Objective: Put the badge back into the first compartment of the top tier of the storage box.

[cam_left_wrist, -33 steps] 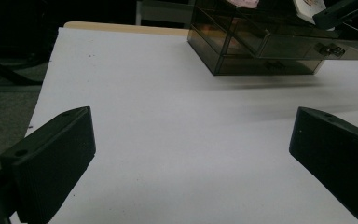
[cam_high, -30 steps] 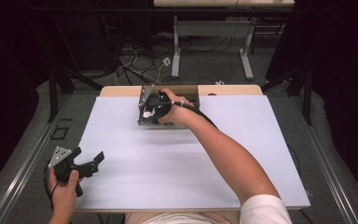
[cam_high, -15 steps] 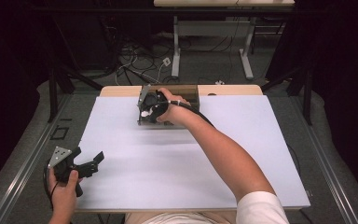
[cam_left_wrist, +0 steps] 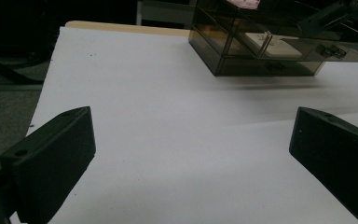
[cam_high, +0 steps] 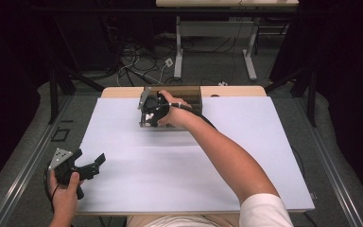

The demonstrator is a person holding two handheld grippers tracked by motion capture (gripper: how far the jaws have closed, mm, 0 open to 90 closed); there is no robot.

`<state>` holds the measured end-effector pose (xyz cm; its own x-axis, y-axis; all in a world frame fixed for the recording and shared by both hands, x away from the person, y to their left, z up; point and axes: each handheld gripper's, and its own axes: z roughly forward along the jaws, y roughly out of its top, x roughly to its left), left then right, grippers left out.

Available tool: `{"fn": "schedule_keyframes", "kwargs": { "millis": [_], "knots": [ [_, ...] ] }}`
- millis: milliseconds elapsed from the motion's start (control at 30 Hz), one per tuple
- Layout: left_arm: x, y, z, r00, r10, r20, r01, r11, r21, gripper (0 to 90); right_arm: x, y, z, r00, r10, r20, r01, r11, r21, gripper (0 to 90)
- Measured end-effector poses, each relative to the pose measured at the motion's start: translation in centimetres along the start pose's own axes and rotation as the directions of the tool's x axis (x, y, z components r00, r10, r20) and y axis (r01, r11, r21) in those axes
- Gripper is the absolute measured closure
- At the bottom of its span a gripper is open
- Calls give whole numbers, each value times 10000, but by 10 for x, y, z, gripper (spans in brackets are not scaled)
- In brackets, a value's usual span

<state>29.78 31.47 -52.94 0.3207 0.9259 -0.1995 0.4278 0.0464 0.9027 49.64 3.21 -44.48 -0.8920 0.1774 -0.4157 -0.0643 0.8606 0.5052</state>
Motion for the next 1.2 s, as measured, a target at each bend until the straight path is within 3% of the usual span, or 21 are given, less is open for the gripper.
{"fn": "schedule_keyframes", "kwargs": {
  "millis": [200,533,800,1000,1200],
  "knots": [
    [-1,0,2,10000,18,23,-18,10000,-26,5,2,-2,-8,9998,178,109,-177,9998,-99,235],
    [-2,1,2,9999,109,13,-109,9999,-5,5,5,-11,-22,9936,1110,191,-1105,9935,-264,158],
    [-4,1,4,9999,137,-2,-137,9999,93,5,6,-23,-34,9812,1925,127,-1917,9803,-473,144],
    [-4,1,5,9999,107,-99,-107,9999,67,4,9,-30,-39,9742,2254,117,-2245,9730,-546,88],
    [-5,1,6,9999,114,-94,-113,9999,113,4,12,-39,-49,9577,2877,21,-2864,9538,-904,24]
  ]
}}
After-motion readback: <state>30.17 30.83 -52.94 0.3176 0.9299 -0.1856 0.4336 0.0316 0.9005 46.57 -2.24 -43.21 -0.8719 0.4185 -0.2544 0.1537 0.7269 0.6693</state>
